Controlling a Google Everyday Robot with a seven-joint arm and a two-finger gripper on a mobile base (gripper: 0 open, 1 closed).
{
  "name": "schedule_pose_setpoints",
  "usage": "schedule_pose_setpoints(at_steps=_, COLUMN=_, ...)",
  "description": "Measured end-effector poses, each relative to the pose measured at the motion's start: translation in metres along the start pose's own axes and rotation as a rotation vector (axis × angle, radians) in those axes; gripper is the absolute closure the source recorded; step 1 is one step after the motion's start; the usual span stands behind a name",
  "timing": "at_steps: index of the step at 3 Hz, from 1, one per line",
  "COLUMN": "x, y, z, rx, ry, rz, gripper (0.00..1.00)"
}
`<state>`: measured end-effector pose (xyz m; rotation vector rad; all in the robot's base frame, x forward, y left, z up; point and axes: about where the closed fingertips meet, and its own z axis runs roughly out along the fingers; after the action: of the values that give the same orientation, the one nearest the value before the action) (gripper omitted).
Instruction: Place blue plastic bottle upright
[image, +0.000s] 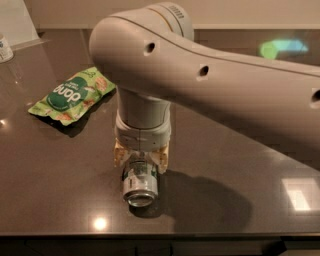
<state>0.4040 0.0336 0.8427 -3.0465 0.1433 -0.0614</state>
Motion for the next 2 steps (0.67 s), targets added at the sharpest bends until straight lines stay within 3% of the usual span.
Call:
schedule_pose_setpoints(at_steps=1, x=-0.0015, y=-0.0026, z=-0.0024, rx=0.002, ry=0.009, rz=-0.002, gripper=0.64)
schedule_pose_setpoints(at_steps=2, x=0.0023, y=-0.0094, z=-0.0100, rx=0.049, ry=0.064, rz=-0.008, gripper=0.88)
